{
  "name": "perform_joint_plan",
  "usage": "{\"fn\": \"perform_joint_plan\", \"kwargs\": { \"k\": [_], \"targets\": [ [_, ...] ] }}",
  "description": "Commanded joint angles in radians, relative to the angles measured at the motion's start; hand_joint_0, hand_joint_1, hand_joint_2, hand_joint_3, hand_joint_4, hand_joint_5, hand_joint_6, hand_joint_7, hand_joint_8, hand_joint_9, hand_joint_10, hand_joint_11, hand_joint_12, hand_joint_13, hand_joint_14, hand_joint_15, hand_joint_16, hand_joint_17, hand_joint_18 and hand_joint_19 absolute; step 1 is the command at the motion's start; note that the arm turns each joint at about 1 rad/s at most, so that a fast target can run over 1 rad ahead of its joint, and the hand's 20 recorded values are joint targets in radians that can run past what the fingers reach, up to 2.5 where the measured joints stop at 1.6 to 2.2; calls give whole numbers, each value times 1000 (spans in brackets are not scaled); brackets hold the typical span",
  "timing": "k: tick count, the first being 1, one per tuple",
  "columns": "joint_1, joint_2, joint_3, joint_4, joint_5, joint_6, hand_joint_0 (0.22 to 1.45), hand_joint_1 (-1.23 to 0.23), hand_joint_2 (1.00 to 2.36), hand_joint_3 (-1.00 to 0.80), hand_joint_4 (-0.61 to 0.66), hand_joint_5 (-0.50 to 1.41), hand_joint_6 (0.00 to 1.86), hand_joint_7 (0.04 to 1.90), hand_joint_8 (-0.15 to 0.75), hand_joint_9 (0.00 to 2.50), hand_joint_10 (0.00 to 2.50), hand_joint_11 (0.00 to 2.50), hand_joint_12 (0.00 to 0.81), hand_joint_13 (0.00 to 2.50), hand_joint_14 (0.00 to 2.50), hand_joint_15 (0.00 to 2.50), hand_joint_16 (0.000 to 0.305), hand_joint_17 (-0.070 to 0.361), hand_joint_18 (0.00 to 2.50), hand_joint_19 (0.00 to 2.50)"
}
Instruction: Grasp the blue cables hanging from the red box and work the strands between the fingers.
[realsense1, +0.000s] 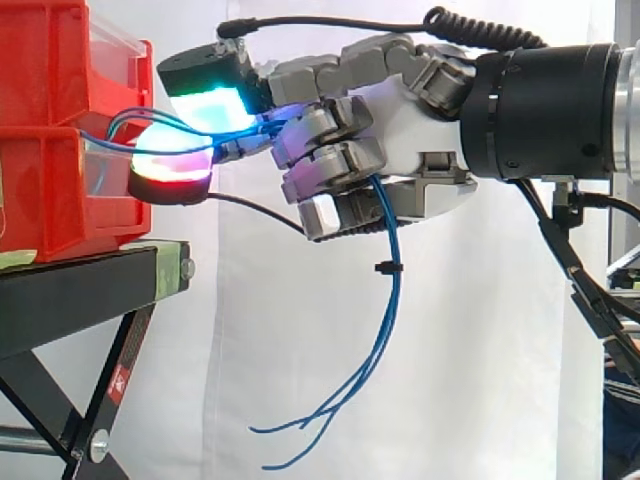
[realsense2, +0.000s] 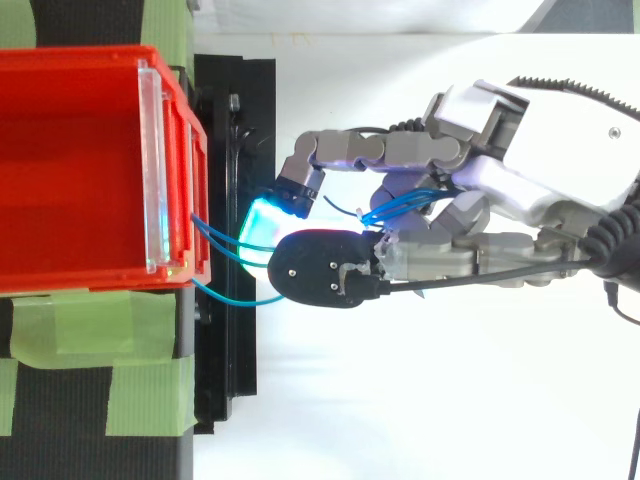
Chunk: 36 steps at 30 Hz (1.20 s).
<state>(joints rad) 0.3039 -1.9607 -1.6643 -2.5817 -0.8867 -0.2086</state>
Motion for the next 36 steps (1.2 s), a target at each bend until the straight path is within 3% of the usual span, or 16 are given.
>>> {"fn": "perform_joint_plan", "kwargs": {
  "k": [1,3,5,6,7,9,11,13,15,18,21,23,25,27,32,36],
  "targets": [
    [0,0,0,0,0,0,1080,-710,1021,69,161,466,13,1370,548,1372,2500,2500,622,1800,2500,1605,222,167,2419,660],
    [1,-1,0,0,0,0,1132,-668,1016,137,156,505,13,1367,548,1372,2500,2500,622,1800,2500,1605,222,167,2419,660],
    [0,0,0,0,0,0,1064,-665,1006,151,180,532,14,1370,548,1372,2500,2500,622,1800,2500,1605,222,167,2419,660],
    [0,0,0,0,0,0,982,-664,1005,103,198,537,15,1357,548,1372,2500,2500,622,1800,2500,1605,222,167,2419,660],
    [0,0,0,0,0,0,858,-653,1006,-120,269,523,17,1296,548,1372,2500,2500,622,1800,2500,1605,222,167,2419,660],
    [-2,0,0,0,0,0,831,-638,1013,-268,265,507,17,1262,548,1372,2500,2500,622,1800,2500,1605,222,167,2419,660],
    [-2,0,0,0,2,2,875,-674,1021,-299,236,479,19,1239,548,1372,2500,2500,622,1800,2500,1605,222,167,2419,660],
    [-2,0,0,0,0,3,1009,-718,1022,-153,194,459,19,1237,548,1372,2500,2500,622,1800,2500,1605,222,167,2419,660],
    [-2,0,0,0,0,3,1052,-724,1022,-87,155,463,18,1290,548,1372,2500,2500,622,1800,2500,1605,222,167,2419,660],
    [-2,0,0,0,2,3,970,-732,1022,-145,141,451,15,1320,548,1372,2500,2500,622,1800,2500,1605,222,167,2419,660],
    [-2,0,0,0,0,3,818,-697,1015,-595,145,424,14,1332,548,1372,2500,2500,622,1800,2500,1605,222,167,2419,660],
    [-2,0,0,0,2,3,827,-695,1012,-699,149,429,14,1331,548,1372,2500,2500,622,1800,2500,1605,222,167,2419,660],
    [-2,0,0,0,2,3,922,-712,1022,-336,136,433,14,1340,548,1372,2500,2500,622,1800,2500,1605,222,167,2419,660],
    [-2,0,0,0,2,3,972,-716,1025,-101,119,423,12,1342,548,1372,2500,2500,622,1800,2500,1605,222,167,2419,660],
    [-2,0,0,0,2,3,975,-693,1020,-23,144,436,9,1389,548,1372,2500,2500,622,1800,2500,1605,222,167,2419,660],
    [-2,0,0,0,2,3,875,-676,1019,-201,182,438,9,1382,548,1372,2500,2500,622,1800,2500,1605,222,167,2419,660]
  ]
}}
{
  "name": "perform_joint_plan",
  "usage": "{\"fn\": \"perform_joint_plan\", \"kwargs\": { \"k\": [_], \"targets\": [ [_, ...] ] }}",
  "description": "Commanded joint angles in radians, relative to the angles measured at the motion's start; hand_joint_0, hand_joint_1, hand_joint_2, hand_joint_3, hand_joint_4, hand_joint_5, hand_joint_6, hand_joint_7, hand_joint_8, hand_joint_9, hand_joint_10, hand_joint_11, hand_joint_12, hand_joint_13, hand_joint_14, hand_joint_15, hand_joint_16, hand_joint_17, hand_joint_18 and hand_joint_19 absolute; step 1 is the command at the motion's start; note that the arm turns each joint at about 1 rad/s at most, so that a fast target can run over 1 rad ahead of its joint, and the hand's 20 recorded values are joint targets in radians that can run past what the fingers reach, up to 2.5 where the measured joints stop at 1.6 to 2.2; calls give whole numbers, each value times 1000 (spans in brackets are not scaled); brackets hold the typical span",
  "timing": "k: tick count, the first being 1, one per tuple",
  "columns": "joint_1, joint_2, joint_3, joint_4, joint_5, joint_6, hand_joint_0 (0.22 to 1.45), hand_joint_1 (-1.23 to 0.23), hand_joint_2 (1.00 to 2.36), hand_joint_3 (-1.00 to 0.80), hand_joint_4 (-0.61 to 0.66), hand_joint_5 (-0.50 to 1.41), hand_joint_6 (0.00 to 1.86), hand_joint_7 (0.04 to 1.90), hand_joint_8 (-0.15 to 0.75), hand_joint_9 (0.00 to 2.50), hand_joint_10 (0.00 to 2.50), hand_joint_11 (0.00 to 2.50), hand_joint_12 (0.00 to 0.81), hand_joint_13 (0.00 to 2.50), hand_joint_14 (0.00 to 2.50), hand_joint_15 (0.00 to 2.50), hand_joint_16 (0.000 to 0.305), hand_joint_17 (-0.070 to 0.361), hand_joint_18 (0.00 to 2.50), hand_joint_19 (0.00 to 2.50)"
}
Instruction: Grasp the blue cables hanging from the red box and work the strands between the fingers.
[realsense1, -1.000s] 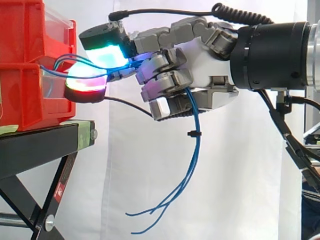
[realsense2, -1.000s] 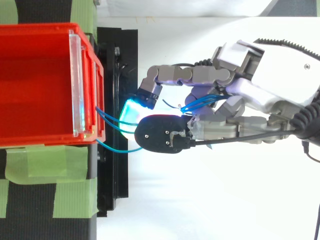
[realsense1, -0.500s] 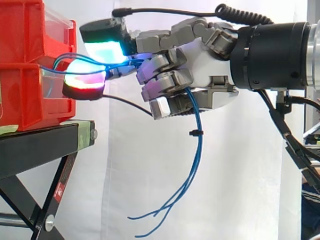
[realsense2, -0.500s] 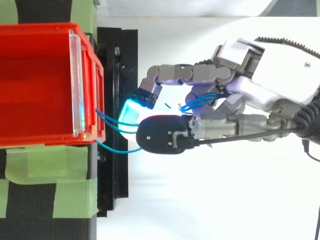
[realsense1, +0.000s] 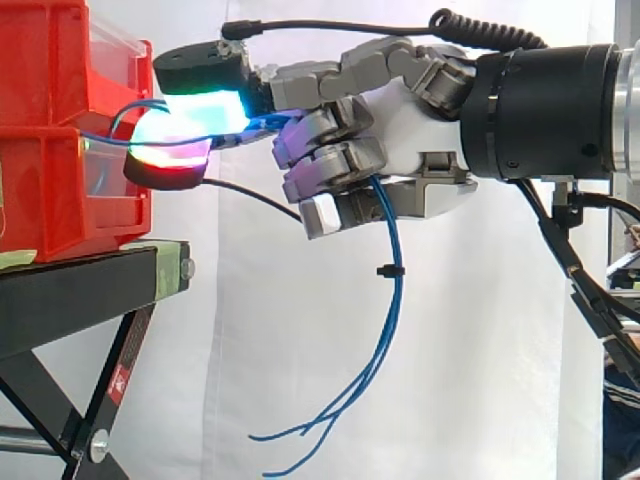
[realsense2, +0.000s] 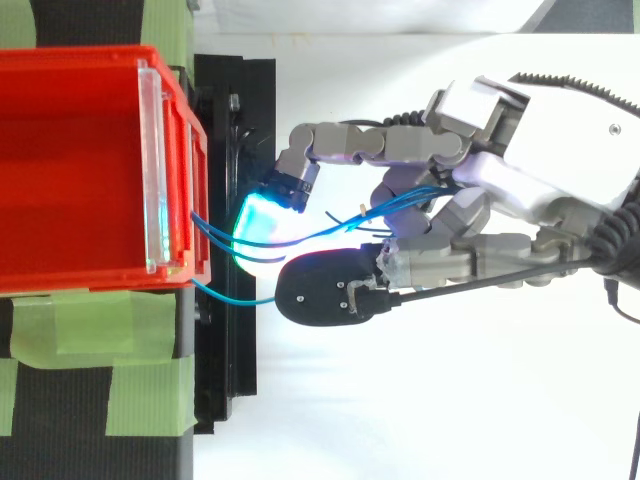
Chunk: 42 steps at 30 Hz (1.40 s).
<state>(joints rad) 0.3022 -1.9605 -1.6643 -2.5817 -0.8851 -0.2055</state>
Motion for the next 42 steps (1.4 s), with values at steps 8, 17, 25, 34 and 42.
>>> {"fn": "perform_joint_plan", "kwargs": {
  "k": [8,17,25,34,42],
  "targets": [
    [0,0,0,0,0,0,775,-656,1013,-665,184,420,9,1428,548,1372,2500,2500,622,1800,2500,1605,222,167,2419,660],
    [0,0,0,-8,2,0,818,-648,1011,-752,167,515,3,1501,548,1372,2500,2500,622,1800,2500,1605,222,167,2419,660],
    [0,0,0,-8,2,-2,852,-648,1014,-681,173,573,6,1500,548,1372,2500,2500,622,1800,2500,1605,222,167,2419,660],
    [0,0,0,-12,2,-2,858,-679,1019,-546,193,578,11,1440,548,1372,2500,2500,622,1800,2500,1605,222,167,2419,660],
    [0,0,0,-12,2,0,895,-723,1025,-379,257,507,19,1240,548,1372,2500,2500,622,1800,2500,1605,222,167,2419,660]
  ]
}}
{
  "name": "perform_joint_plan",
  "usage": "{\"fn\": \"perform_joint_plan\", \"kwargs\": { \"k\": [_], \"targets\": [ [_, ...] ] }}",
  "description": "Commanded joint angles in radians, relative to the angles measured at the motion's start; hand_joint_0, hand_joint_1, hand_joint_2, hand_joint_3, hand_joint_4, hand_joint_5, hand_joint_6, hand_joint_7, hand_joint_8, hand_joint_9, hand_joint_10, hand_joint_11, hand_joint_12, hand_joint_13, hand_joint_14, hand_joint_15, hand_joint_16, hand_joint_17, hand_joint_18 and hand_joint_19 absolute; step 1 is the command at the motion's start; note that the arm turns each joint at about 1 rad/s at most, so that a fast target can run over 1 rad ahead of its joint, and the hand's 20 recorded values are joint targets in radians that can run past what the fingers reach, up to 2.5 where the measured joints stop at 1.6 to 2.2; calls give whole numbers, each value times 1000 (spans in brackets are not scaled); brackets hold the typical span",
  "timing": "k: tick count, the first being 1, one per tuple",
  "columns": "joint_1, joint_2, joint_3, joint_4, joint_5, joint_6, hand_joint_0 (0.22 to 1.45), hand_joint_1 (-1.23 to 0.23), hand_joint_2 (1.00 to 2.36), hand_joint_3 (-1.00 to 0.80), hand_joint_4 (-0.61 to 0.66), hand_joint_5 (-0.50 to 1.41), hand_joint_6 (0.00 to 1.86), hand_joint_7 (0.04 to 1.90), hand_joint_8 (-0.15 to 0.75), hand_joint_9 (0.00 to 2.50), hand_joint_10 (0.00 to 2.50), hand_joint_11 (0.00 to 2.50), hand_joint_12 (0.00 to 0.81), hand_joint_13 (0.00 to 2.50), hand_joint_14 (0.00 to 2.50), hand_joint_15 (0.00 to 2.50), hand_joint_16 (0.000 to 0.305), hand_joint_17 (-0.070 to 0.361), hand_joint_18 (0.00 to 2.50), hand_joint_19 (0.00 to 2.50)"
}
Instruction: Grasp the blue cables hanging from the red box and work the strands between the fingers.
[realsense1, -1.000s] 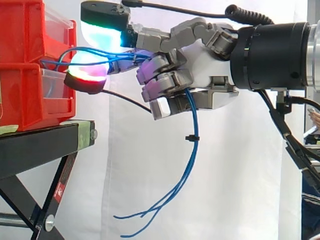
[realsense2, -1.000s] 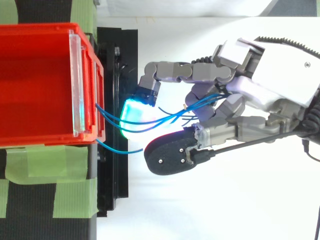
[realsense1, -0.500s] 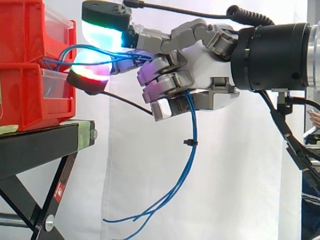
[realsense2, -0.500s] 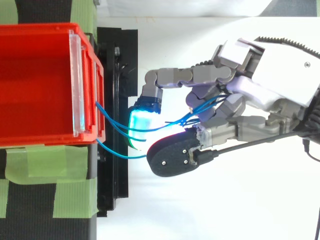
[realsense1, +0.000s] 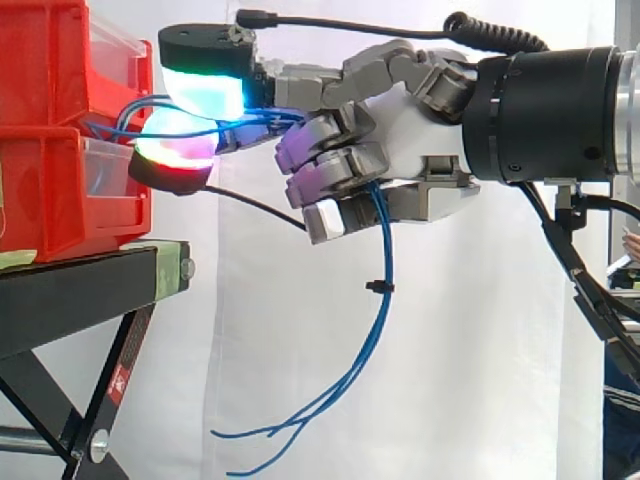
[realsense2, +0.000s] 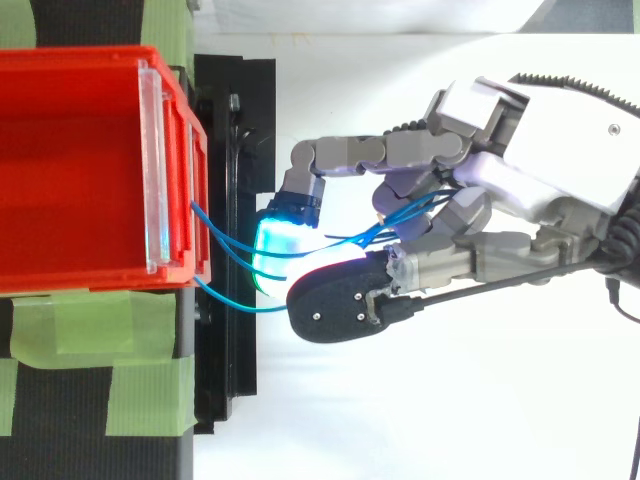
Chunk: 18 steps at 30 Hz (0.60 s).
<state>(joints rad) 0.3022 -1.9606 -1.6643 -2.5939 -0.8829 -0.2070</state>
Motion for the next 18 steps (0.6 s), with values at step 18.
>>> {"fn": "perform_joint_plan", "kwargs": {
  "k": [18],
  "targets": [
    [-3,0,0,0,-4,1,882,-696,1050,182,335,560,19,1026,548,1372,2500,2500,622,1800,2500,1605,222,167,2419,660]
  ]
}}
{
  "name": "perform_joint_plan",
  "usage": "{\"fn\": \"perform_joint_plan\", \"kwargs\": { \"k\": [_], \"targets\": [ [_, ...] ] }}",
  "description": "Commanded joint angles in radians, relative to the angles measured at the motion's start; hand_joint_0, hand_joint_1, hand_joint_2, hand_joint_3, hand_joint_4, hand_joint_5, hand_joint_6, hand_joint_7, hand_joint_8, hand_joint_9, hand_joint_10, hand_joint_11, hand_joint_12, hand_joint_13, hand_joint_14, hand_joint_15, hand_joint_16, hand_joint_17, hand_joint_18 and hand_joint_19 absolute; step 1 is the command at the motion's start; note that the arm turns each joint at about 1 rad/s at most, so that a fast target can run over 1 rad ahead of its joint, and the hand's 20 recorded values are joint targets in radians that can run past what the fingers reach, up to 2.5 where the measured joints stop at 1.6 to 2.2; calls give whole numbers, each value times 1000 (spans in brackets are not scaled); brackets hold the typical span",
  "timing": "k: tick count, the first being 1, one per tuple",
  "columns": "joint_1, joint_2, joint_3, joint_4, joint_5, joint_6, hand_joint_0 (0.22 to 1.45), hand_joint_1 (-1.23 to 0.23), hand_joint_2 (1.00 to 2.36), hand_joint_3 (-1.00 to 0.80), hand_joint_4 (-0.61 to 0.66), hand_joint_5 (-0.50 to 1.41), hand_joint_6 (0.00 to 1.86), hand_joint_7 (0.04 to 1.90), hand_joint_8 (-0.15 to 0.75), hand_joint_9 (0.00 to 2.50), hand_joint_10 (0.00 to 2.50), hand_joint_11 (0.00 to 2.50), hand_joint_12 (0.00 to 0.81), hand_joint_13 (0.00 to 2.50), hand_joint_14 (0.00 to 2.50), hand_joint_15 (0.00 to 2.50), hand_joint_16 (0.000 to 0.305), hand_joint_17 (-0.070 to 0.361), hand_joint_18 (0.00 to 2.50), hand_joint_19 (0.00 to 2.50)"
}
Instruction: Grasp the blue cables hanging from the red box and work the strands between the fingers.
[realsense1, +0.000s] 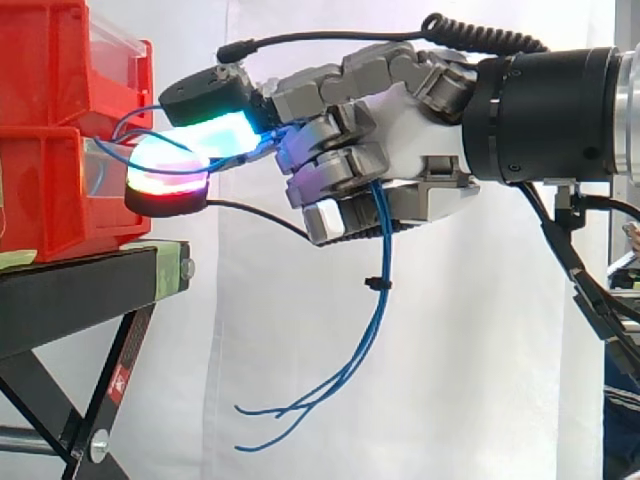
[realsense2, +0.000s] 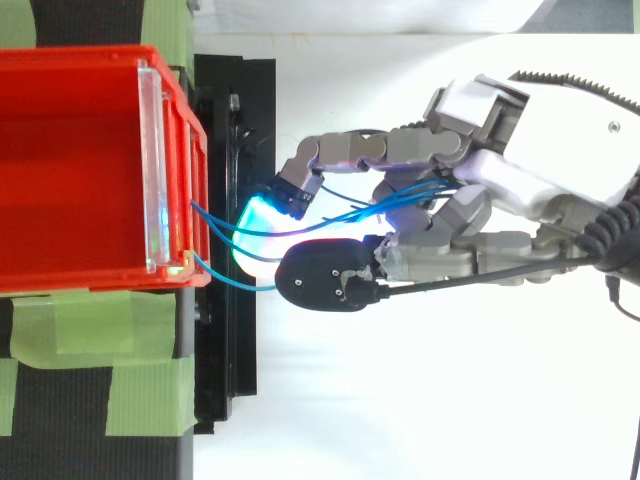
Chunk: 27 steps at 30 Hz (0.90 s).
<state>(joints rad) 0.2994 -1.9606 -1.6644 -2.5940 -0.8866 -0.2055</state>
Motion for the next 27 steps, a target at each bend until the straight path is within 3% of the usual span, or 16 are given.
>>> {"fn": "perform_joint_plan", "kwargs": {
  "k": [1,2,4,10,12,15,19,21,24,26,27],
  "targets": [
    [0,0,0,0,0,-2,879,-697,1052,179,332,560,19,1027,548,1372,2500,2500,622,1800,2500,1605,222,167,2419,660],
    [0,0,0,0,0,0,880,-698,1054,175,335,560,19,1027,548,1372,2500,2500,622,1800,2500,1605,222,167,2419,660],
    [0,0,0,0,0,0,995,-729,1006,246,290,544,19,1058,548,1372,2500,2500,622,1800,2500,1605,222,167,2419,660],
    [-2,0,0,0,0,-2,1059,-722,1004,271,237,563,20,1165,548,1372,2500,2500,622,1800,2500,1605,222,167,2419,660],
    [-2,0,0,0,2,0,1017,-719,1001,299,244,576,19,1176,548,1372,2500,2500,622,1800,2500,1605,222,167,2419,660],
    [-2,0,0,2,0,0,870,-707,1094,152,294,591,20,1194,548,1372,2500,2500,622,1800,2500,1605,222,167,2419,660],
    [0,0,0,0,0,0,837,-707,1005,47,312,581,19,1184,548,1372,2500,2500,622,1800,2500,1605,222,167,2419,660],
    [0,0,0,0,0,-2,939,-750,1019,-39,256,528,19,1174,548,1372,2500,2500,622,1800,2500,1605,222,167,2419,660],
    [0,0,0,0,0,-2,1144,-740,1020,-1,217,537,20,1139,548,1372,2500,2500,622,1800,2500,1605,222,167,2419,660],
    [-2,0,0,0,0,-3,1154,-739,1019,-54,217,545,20,1130,548,1372,2500,2500,622,1800,2500,1605,222,167,2419,660],
    [-2,0,0,0,0,-5,1102,-728,1020,-19,226,554,20,1129,548,1372,2500,2500,622,1800,2500,1605,222,167,2419,660]
  ]
}}
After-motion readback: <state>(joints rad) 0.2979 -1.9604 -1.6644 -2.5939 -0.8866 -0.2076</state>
